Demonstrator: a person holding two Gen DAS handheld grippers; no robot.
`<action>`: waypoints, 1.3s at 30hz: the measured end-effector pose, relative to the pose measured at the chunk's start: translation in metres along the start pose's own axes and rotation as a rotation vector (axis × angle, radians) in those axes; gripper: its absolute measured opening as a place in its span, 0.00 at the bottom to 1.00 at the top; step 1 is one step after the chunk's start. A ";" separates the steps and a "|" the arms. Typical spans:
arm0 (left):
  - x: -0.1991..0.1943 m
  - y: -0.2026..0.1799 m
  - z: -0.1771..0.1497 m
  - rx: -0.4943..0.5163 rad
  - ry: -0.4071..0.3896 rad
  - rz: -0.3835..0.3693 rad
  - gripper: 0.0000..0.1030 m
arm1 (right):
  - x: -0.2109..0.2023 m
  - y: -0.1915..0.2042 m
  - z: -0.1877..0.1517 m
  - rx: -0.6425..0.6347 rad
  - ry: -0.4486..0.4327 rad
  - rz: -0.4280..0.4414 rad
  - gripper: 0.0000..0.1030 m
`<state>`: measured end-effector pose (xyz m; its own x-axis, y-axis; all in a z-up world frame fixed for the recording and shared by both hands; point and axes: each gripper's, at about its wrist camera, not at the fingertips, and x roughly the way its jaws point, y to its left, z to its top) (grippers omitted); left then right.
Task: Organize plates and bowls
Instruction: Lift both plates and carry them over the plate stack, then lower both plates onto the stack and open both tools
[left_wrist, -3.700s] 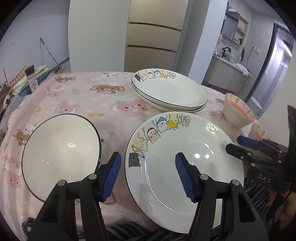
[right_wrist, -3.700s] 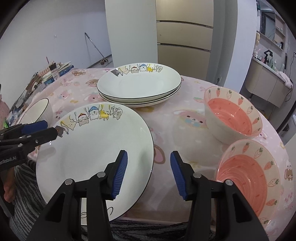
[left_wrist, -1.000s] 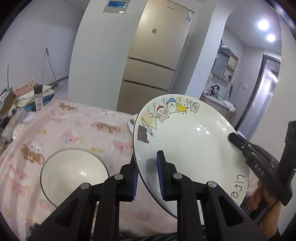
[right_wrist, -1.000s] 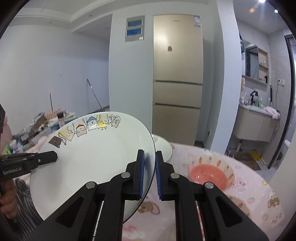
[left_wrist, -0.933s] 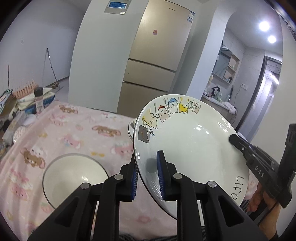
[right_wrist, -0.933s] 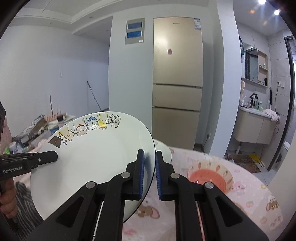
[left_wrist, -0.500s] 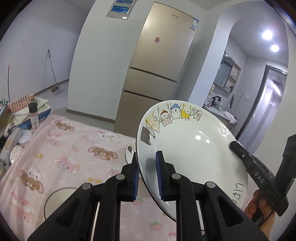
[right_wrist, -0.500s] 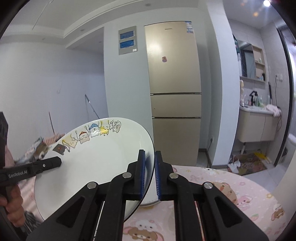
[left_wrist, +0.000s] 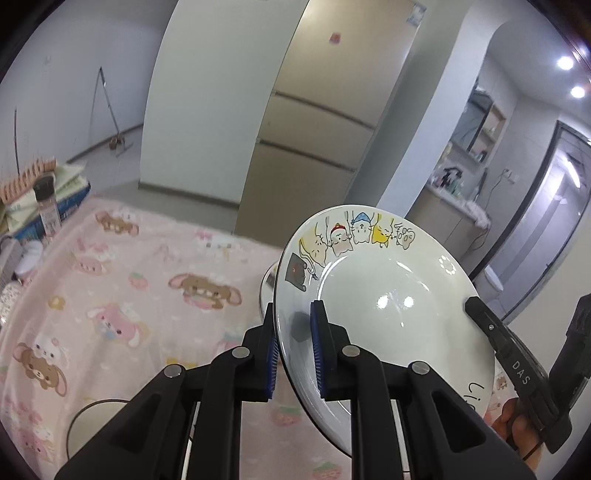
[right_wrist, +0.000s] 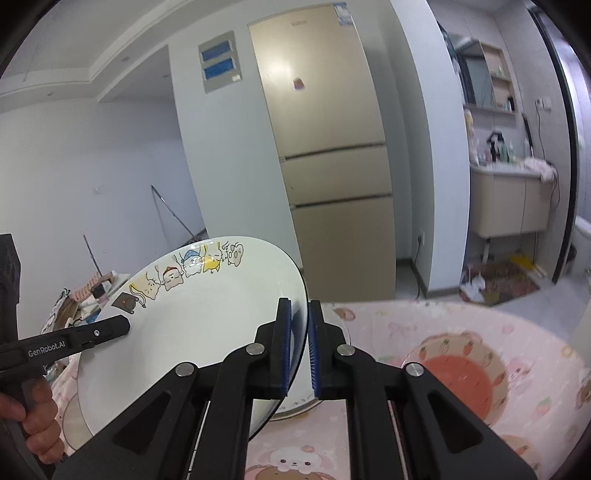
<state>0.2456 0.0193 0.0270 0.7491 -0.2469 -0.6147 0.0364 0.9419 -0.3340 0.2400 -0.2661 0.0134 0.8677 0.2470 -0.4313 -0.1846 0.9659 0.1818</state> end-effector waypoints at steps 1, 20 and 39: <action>0.005 0.001 -0.002 0.000 0.014 0.009 0.16 | 0.006 -0.002 -0.005 0.010 0.017 -0.002 0.08; 0.056 0.012 -0.014 0.044 0.130 0.155 0.16 | 0.055 -0.004 -0.041 0.034 0.210 -0.042 0.09; 0.095 0.010 -0.003 0.035 0.210 0.206 0.16 | 0.093 -0.004 -0.037 -0.009 0.300 -0.112 0.12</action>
<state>0.3148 0.0043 -0.0371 0.5902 -0.0878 -0.8025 -0.0764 0.9835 -0.1638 0.3045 -0.2436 -0.0599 0.7084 0.1495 -0.6898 -0.1002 0.9887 0.1113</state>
